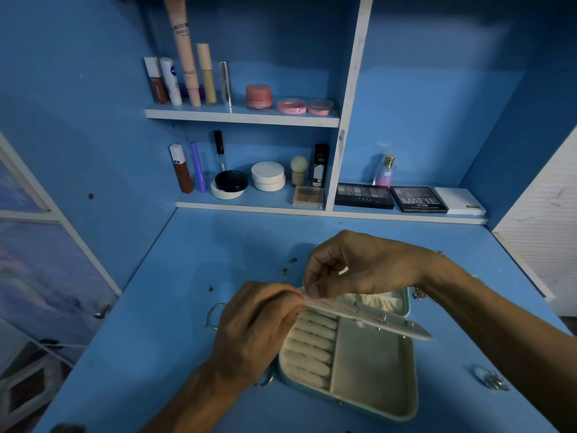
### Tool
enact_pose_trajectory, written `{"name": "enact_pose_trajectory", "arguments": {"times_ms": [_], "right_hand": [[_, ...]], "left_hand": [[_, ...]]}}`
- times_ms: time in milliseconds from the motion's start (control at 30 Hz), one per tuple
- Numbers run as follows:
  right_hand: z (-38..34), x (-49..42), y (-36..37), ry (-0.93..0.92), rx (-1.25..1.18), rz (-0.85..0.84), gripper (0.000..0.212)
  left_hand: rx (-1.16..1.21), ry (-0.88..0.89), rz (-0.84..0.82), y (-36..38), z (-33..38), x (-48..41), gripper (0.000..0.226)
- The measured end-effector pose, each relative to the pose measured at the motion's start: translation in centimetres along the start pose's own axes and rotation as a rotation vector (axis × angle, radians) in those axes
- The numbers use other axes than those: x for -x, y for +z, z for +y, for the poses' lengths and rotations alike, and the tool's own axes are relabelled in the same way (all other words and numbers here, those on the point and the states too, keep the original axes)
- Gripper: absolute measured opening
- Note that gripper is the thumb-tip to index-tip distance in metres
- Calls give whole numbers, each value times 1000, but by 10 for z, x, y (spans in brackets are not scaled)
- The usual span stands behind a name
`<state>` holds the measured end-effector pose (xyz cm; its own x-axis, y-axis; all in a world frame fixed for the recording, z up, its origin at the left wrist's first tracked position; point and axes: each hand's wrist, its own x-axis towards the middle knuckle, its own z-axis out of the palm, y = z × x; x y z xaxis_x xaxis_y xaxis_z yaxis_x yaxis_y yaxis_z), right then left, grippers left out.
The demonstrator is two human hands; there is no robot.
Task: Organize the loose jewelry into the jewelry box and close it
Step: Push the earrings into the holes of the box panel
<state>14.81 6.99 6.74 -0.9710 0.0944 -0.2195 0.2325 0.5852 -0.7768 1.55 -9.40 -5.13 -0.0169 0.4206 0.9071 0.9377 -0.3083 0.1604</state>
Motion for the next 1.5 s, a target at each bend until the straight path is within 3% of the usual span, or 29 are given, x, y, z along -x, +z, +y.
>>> {"name": "enact_pose_trajectory", "arguments": {"times_ms": [700,1500], "right_hand": [[-19,-10,-4,65,150,-45,14],[-19,-15,-3,70,178,-97,9]], "left_hand": [[-21,-10,24,-1,0,-2,9],[-90,28,20,0,0,2,11]]}}
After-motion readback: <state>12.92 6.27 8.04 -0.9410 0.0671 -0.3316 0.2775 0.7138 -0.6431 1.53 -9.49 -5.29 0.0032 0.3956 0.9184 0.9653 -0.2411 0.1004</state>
